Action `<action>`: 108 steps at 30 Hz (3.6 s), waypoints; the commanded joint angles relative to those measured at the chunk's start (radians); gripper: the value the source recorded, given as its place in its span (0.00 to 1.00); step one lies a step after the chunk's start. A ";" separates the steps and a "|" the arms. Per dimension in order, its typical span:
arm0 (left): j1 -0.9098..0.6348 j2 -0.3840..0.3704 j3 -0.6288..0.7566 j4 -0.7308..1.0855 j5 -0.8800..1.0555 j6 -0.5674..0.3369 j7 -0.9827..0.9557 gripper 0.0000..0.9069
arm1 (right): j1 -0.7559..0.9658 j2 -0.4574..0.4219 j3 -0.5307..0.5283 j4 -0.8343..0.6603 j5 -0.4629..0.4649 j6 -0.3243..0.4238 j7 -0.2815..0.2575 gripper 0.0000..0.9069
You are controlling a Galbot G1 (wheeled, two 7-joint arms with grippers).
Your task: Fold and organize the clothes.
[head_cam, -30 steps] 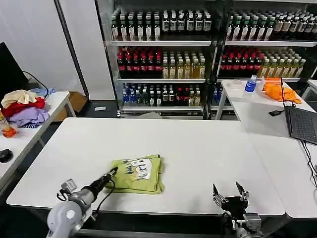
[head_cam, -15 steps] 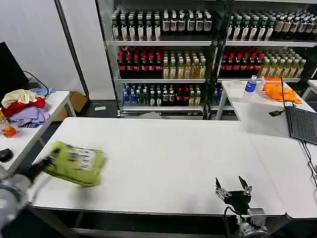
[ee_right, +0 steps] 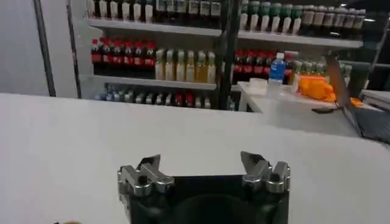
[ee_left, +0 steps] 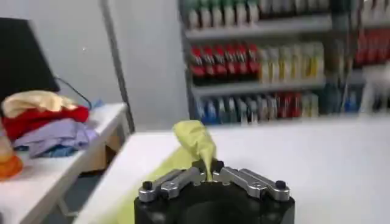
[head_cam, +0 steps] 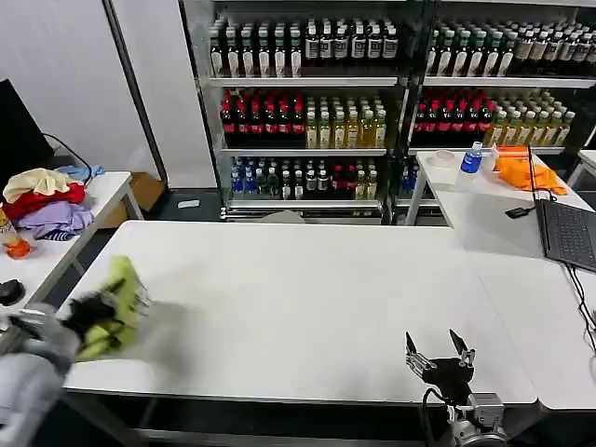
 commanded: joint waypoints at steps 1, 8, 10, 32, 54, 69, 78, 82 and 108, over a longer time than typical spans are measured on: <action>-0.065 -0.133 0.495 0.000 0.612 -0.096 0.004 0.02 | -0.017 0.005 0.007 0.011 -0.011 0.002 0.000 1.00; -0.189 -0.145 0.573 -0.078 0.459 -0.005 0.006 0.02 | -0.042 0.014 0.016 0.021 -0.020 0.006 -0.002 1.00; -0.240 -0.169 0.611 -0.032 0.459 0.005 -0.001 0.02 | -0.047 0.020 0.014 0.025 -0.025 0.006 -0.002 1.00; -0.608 -0.595 0.814 0.367 -0.117 -0.140 -0.182 1.00 | -0.043 0.031 -0.002 0.067 -0.046 -0.014 -0.003 1.00; -0.202 -0.246 0.335 0.054 0.156 -0.300 -0.279 1.00 | 0.678 0.089 -0.366 -0.395 0.353 -0.196 0.159 1.00; -0.119 -0.257 0.251 0.011 0.133 -0.287 -0.277 1.00 | 0.876 0.248 -0.459 -0.731 0.501 -0.190 0.221 0.00; -0.118 -0.261 0.265 0.010 0.129 -0.279 -0.275 1.00 | 0.876 0.259 -0.449 -0.769 0.526 -0.189 0.251 0.00; -0.121 -0.264 0.271 0.012 0.126 -0.277 -0.275 1.00 | 0.871 0.258 -0.441 -0.774 0.529 -0.189 0.255 0.00; -0.127 -0.292 0.324 -0.008 0.124 -0.268 -0.260 1.00 | 0.817 -0.035 -0.336 -0.634 0.171 -0.124 -0.022 1.00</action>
